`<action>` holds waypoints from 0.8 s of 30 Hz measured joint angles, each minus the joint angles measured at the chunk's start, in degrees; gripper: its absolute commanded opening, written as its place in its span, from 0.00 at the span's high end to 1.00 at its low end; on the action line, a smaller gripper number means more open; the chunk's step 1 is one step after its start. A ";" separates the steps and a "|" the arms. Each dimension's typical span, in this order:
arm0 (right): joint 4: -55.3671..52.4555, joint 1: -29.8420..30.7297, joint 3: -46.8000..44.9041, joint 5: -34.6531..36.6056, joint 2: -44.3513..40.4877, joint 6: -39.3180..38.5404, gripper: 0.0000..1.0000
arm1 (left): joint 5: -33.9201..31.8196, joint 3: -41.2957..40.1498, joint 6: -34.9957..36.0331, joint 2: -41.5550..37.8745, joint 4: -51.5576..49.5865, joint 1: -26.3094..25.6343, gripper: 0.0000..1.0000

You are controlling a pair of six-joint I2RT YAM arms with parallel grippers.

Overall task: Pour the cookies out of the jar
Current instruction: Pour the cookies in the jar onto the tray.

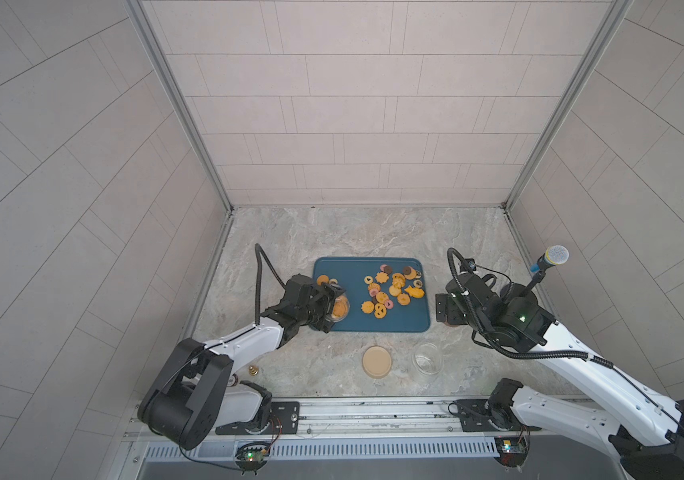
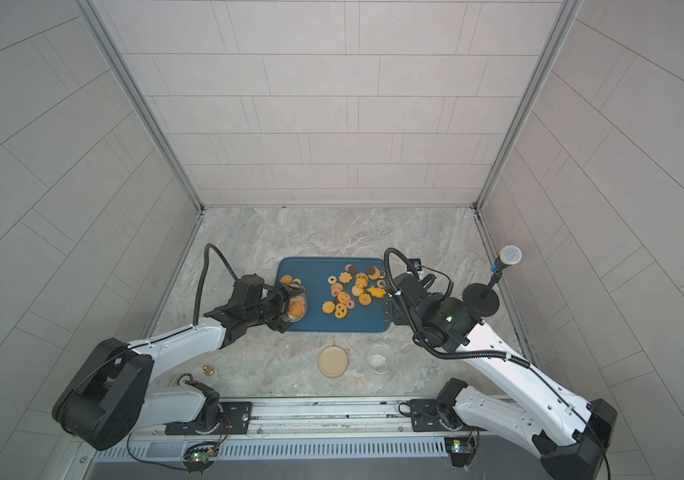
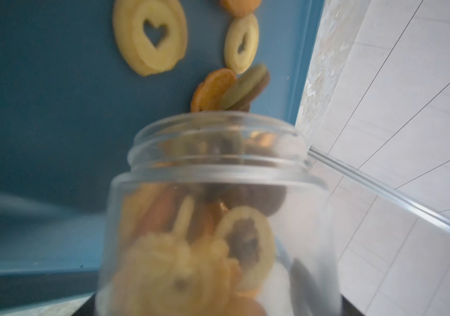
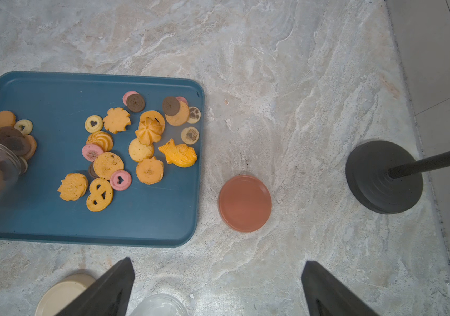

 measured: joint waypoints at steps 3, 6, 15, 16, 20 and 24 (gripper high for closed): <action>0.00 0.00 0.00 -0.11 0.00 0.13 0.00 | -1.18 -1.92 -8.20 -0.04 6.38 -0.35 1.00; 0.02 0.00 0.00 -0.24 0.02 0.15 0.00 | -2.99 -2.27 -14.36 -1.75 9.81 -1.09 1.00; 0.26 0.00 0.00 -1.29 0.68 0.81 0.00 | -6.25 -1.99 -20.68 -8.17 10.99 -3.17 1.00; 0.31 0.00 0.00 -1.29 0.68 0.83 0.00 | -6.34 -2.21 -21.18 -7.93 10.88 -3.52 1.00; 0.31 0.00 0.00 -1.31 0.68 0.85 0.00 | -6.43 -2.49 -22.21 -6.84 10.75 -4.33 1.00; 0.33 0.00 0.00 -1.33 0.68 1.03 0.00 | -5.99 -2.49 -22.23 -5.60 11.47 -4.57 1.00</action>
